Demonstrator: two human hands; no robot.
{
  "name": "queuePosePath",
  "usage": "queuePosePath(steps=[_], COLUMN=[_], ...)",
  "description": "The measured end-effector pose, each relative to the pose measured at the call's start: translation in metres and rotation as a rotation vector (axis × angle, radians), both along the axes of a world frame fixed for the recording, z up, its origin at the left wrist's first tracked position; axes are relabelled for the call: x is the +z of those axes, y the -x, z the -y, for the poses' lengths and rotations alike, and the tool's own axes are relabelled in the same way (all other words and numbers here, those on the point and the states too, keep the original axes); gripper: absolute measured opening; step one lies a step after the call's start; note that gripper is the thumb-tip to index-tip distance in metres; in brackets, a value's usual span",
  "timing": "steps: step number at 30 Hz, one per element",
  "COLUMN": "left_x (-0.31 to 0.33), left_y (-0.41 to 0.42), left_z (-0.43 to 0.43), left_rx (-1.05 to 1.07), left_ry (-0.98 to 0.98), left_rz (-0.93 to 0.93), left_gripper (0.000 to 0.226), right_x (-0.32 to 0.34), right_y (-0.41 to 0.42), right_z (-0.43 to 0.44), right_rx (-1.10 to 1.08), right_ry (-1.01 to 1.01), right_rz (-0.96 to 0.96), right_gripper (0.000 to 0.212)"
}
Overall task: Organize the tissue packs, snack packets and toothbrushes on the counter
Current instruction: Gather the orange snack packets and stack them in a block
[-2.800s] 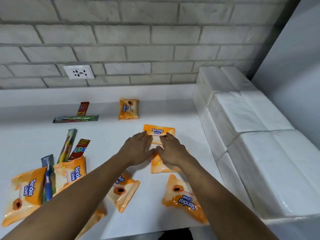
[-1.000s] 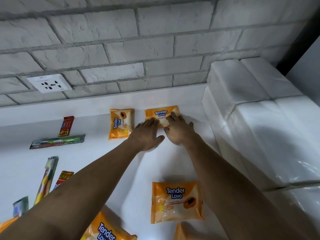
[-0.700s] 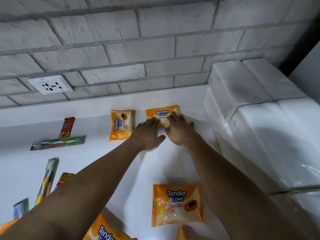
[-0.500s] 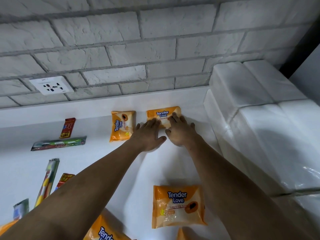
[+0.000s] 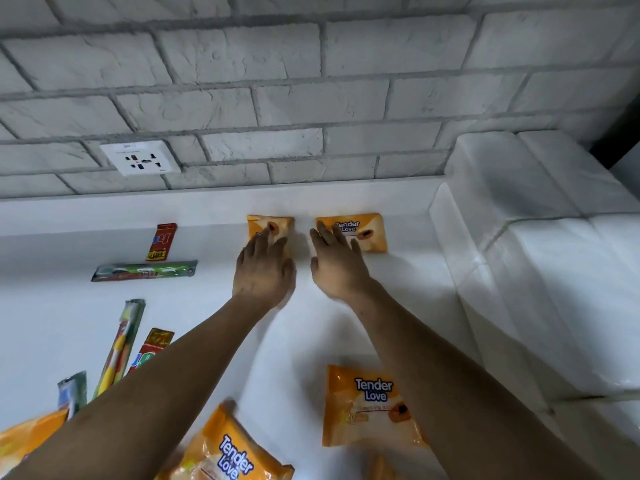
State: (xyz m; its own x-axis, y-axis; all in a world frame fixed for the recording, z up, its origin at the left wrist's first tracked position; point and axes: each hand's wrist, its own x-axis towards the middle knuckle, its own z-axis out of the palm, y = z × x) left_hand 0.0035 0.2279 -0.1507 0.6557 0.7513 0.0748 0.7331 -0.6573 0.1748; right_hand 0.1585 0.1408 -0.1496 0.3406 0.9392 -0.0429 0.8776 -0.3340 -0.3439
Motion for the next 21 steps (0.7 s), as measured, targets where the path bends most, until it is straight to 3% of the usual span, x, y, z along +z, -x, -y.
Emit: queuePosePath(steps=[5, 11, 21], left_x=[-0.001, 0.001, 0.010], left_y=[0.029, 0.047, 0.078], left_z=[-0.005, -0.008, -0.024], left_rx=[-0.073, -0.151, -0.173], left_ry=[0.011, 0.007, -0.113], left_rz=[-0.064, -0.088, -0.145], left_gripper=[0.069, 0.059, 0.050], right_x=[0.003, 0.006, -0.010], right_y=[0.026, 0.041, 0.042], right_z=[-0.030, -0.055, -0.038], right_rx=[0.106, 0.174, 0.229], right_ry=[0.027, 0.162, 0.029], right_rz=[-0.008, -0.060, 0.172], right_gripper=[0.064, 0.063, 0.052])
